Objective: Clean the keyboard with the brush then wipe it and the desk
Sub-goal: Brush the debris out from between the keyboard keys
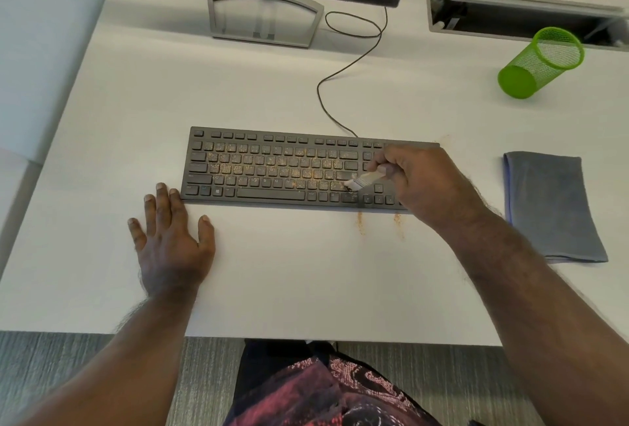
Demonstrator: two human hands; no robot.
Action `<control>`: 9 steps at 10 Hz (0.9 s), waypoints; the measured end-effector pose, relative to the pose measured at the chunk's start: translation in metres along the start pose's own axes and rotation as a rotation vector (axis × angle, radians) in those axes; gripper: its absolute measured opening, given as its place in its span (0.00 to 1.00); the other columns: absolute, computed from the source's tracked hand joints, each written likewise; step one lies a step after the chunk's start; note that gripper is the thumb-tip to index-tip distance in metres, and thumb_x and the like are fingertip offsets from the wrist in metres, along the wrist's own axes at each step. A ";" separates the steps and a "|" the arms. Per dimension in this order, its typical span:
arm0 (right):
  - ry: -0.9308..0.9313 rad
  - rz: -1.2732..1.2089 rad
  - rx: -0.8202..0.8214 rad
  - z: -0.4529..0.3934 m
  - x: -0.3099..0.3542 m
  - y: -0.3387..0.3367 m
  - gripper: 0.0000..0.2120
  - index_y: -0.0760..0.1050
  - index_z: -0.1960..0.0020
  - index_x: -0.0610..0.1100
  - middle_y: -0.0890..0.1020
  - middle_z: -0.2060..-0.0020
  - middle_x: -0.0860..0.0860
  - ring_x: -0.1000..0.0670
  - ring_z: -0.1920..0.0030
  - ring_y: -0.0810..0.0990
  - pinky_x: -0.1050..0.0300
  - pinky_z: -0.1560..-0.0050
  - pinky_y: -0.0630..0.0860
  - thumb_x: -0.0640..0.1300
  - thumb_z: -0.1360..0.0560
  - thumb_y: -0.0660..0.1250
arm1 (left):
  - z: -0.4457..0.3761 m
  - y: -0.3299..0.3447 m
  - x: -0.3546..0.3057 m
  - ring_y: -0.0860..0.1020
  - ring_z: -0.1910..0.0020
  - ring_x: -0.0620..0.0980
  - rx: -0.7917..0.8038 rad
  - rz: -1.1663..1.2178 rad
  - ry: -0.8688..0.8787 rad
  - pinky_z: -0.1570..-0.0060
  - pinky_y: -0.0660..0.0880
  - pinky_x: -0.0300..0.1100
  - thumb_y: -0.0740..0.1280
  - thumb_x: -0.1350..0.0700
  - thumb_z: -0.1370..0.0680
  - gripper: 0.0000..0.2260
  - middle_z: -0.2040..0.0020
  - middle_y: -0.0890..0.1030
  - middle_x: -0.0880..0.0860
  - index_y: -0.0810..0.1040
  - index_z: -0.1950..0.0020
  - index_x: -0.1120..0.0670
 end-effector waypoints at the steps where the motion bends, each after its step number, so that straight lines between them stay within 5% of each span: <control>1: -0.057 -0.055 -0.044 0.001 0.011 0.002 0.11 0.79 0.48 0.56 0.83 0.53 0.59 0.54 0.56 0.81 0.52 0.57 0.80 0.40 0.21 0.63 | 0.000 -0.001 -0.001 0.48 0.17 0.54 -0.002 -0.002 0.002 0.20 0.43 0.58 0.49 0.41 0.21 0.35 0.16 0.50 0.53 0.54 0.17 0.58; 2: -0.078 -0.066 0.022 0.006 0.019 0.015 0.13 0.81 0.48 0.53 0.84 0.52 0.57 0.57 0.54 0.80 0.53 0.55 0.79 0.37 0.21 0.63 | 0.000 -0.002 -0.001 0.48 0.17 0.54 -0.004 0.007 0.001 0.20 0.43 0.58 0.49 0.41 0.21 0.35 0.16 0.51 0.53 0.54 0.17 0.58; 3: 0.007 0.012 0.046 0.007 0.011 0.014 0.12 0.81 0.49 0.54 0.81 0.58 0.60 0.67 0.65 0.75 0.61 0.68 0.71 0.39 0.20 0.62 | 0.000 -0.001 -0.001 0.48 0.17 0.54 -0.001 0.005 -0.001 0.20 0.43 0.57 0.49 0.41 0.21 0.35 0.16 0.50 0.53 0.54 0.17 0.58; 4: 0.080 -0.004 -0.003 0.007 0.001 0.004 0.12 0.80 0.52 0.55 0.78 0.65 0.62 0.67 0.68 0.74 0.66 0.73 0.65 0.40 0.19 0.62 | 0.000 0.000 0.000 0.47 0.17 0.53 0.001 0.002 -0.002 0.20 0.43 0.58 0.49 0.41 0.21 0.35 0.16 0.50 0.53 0.54 0.17 0.58; 5: 0.031 -0.039 -0.052 0.005 0.008 0.001 0.11 0.79 0.51 0.55 0.80 0.61 0.61 0.59 0.63 0.77 0.57 0.66 0.75 0.41 0.20 0.62 | 0.000 0.000 0.001 0.47 0.17 0.53 0.002 -0.003 -0.002 0.20 0.43 0.58 0.49 0.41 0.20 0.35 0.16 0.50 0.53 0.53 0.17 0.58; 7: 0.065 0.039 0.032 0.010 0.006 0.004 0.12 0.80 0.52 0.56 0.78 0.63 0.63 0.68 0.68 0.73 0.65 0.71 0.63 0.41 0.19 0.62 | 0.000 0.000 -0.001 0.47 0.17 0.53 0.001 -0.001 0.000 0.20 0.43 0.58 0.49 0.41 0.20 0.35 0.16 0.50 0.53 0.53 0.16 0.57; 8: 0.133 0.065 0.008 0.009 -0.005 -0.004 0.11 0.79 0.51 0.56 0.77 0.65 0.62 0.61 0.72 0.72 0.66 0.74 0.62 0.42 0.19 0.62 | 0.000 0.000 0.000 0.48 0.17 0.54 -0.004 0.008 -0.005 0.20 0.42 0.57 0.50 0.42 0.20 0.35 0.16 0.50 0.53 0.54 0.17 0.58; 9: 0.031 0.006 -0.016 0.011 0.008 -0.005 0.10 0.81 0.50 0.52 0.79 0.63 0.61 0.64 0.67 0.75 0.71 0.70 0.67 0.40 0.20 0.63 | 0.000 -0.001 -0.001 0.48 0.17 0.54 -0.008 0.008 -0.006 0.20 0.42 0.57 0.50 0.41 0.21 0.35 0.16 0.51 0.53 0.54 0.17 0.58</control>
Point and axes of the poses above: each hand's wrist, its own z-axis away from the middle knuckle, its own y-axis out of the palm, x = y × z, the point moved 9 cm from there along -z, towards the middle knuckle
